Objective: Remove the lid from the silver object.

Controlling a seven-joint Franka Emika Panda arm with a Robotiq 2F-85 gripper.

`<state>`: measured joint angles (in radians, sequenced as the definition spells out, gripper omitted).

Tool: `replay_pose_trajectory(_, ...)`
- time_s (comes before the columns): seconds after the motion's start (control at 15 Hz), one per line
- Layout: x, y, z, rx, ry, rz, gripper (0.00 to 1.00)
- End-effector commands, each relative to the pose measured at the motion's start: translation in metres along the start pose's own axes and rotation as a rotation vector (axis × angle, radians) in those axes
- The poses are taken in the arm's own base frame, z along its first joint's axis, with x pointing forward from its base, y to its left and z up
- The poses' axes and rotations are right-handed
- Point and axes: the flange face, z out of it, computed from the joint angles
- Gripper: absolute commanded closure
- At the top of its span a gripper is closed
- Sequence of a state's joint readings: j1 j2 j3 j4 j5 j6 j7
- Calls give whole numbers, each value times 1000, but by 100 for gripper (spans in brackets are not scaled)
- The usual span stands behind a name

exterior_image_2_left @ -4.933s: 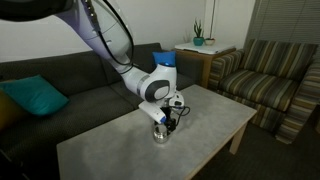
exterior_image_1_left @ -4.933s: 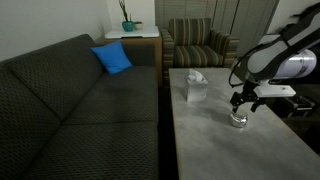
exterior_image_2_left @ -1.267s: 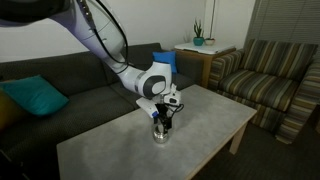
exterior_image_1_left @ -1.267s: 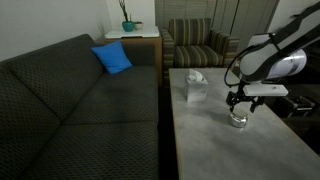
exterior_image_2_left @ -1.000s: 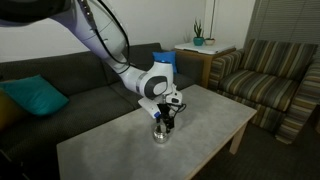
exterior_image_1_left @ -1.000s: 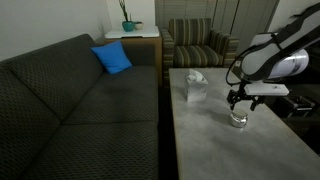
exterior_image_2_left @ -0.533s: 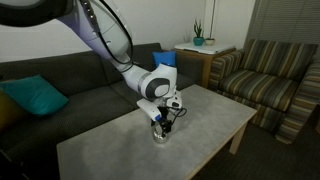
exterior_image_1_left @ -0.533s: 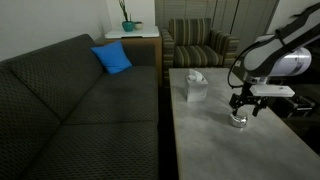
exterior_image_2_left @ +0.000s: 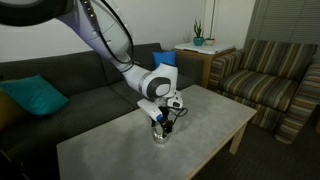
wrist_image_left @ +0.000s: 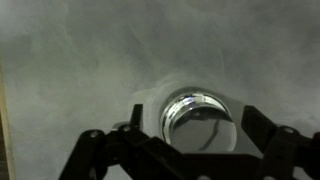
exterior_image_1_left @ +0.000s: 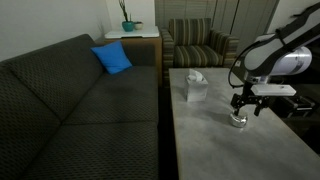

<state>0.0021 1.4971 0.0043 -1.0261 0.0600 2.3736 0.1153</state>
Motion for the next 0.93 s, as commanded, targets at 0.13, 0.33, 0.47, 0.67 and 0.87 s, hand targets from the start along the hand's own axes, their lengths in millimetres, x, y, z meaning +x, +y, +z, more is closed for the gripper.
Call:
replay_pose_trajectory(0.13,1,-2,-2,-15,5,-15,0)
replay_pose_trajectory(0.33,3,-2,-9,-50,91,12,0)
replay_pose_trajectory(0.47,12,-5,-11,-71,197,34,0)
replay_pose_trajectory(0.67,13,-6,-12,-74,269,58,0)
replay_pose_trajectory(0.87,10,-7,-8,-41,276,53,0)
